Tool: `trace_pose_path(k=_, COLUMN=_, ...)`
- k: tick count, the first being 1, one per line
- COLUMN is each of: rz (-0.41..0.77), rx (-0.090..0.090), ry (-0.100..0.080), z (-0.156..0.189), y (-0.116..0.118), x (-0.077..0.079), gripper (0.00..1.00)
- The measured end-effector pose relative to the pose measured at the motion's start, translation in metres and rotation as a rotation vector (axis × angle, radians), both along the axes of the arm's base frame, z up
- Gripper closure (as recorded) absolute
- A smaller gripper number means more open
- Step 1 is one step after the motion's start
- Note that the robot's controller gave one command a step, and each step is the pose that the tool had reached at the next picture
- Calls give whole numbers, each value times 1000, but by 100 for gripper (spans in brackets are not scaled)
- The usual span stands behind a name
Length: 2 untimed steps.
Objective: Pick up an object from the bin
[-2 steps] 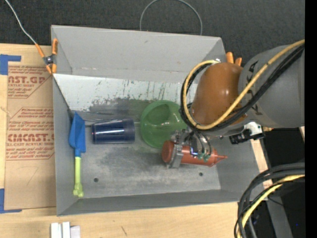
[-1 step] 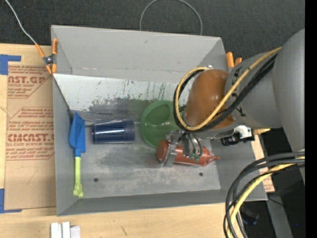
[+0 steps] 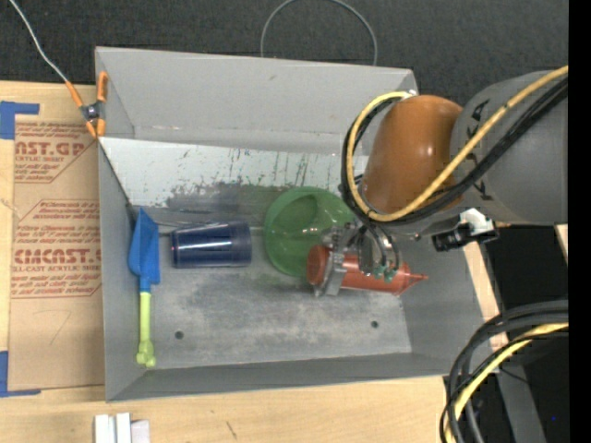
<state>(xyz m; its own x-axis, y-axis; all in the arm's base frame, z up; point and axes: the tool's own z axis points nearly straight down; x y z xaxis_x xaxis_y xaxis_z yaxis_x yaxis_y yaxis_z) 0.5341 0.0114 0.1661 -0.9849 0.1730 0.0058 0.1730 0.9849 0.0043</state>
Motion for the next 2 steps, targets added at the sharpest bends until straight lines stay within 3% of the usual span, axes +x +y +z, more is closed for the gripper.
trace_pose_path(k=1, rz=-104, rx=4, ry=-21, z=-88, y=12, x=62, gripper=100)
trace_pose_path(k=2, rz=-104, rx=4, ry=-22, z=-88, y=12, x=62, gripper=100)
